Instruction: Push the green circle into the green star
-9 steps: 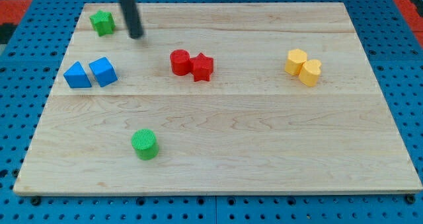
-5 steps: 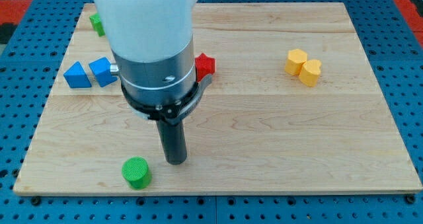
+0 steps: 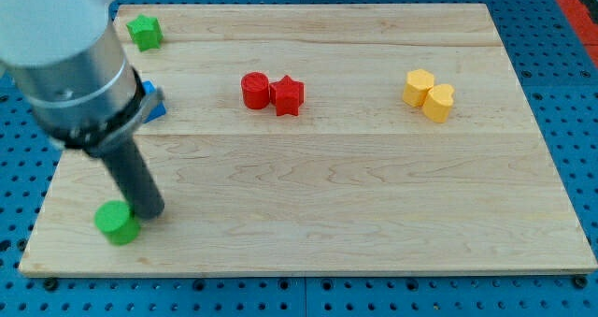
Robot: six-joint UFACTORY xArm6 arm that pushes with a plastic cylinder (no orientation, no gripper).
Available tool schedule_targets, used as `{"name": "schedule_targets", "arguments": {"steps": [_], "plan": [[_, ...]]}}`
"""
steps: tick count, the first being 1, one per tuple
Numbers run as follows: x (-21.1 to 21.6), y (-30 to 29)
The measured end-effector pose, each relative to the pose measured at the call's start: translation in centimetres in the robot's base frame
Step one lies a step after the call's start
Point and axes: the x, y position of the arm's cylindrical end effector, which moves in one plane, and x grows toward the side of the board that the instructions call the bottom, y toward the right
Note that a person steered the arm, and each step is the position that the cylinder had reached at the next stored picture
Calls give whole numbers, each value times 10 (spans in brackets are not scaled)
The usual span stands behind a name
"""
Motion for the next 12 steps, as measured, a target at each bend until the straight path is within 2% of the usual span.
{"name": "schedule_targets", "arguments": {"steps": [1, 2, 3, 4, 5, 6, 7, 8, 9, 10, 11, 12], "plan": [[33, 11], [33, -84], [-6, -56], [-8, -7], [13, -26], [1, -3], [-32, 28], [-12, 72], [-35, 100], [-86, 57], [-43, 69], [-33, 10]]}}
